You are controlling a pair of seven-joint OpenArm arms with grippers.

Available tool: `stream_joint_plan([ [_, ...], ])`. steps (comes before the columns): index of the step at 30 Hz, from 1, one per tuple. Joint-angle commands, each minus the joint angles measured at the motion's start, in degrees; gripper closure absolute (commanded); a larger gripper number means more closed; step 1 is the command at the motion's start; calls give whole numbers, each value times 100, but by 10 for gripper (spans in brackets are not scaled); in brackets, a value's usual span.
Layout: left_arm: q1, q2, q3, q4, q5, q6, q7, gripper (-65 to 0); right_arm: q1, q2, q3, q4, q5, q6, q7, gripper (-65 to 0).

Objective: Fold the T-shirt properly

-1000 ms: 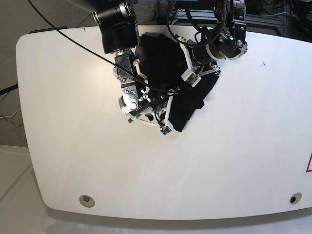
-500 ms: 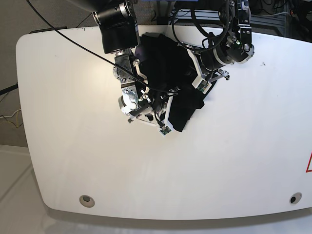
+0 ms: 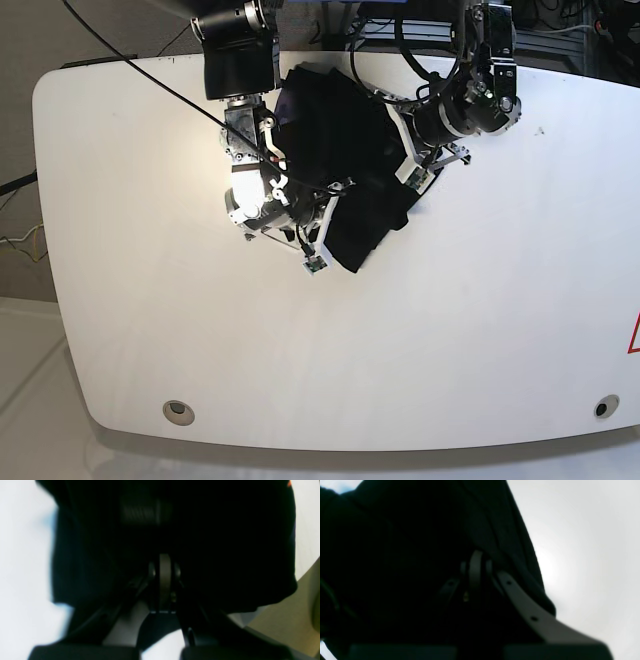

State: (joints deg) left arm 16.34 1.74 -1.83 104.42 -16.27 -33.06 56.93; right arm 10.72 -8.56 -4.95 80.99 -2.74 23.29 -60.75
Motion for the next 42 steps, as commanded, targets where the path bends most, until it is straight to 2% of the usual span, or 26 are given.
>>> stream_joint_plan([
  [1,-21,15,2,-258,-56,-30,-115,0,66,-44,-19,81,-47,-21,-22,0],
  [12,-21,-11,11,-1172,-56,-30,-466,0,49,-44,-37,55,-47,-21,-22,0],
  [27,-29,-99,2,-1163,-56,-30,-466,0,22,-44,-37,81,-47,-21,-48,0],
  [31,-65,-222,2,-1137,-56,-30,-466,0,-22,-44,-37,81,-47,-48,-48,0],
  [42,-284,-389,2,-1163,-39,-30,-475,0,-109,-44,-28,72,-680,-48,-48,0],
])
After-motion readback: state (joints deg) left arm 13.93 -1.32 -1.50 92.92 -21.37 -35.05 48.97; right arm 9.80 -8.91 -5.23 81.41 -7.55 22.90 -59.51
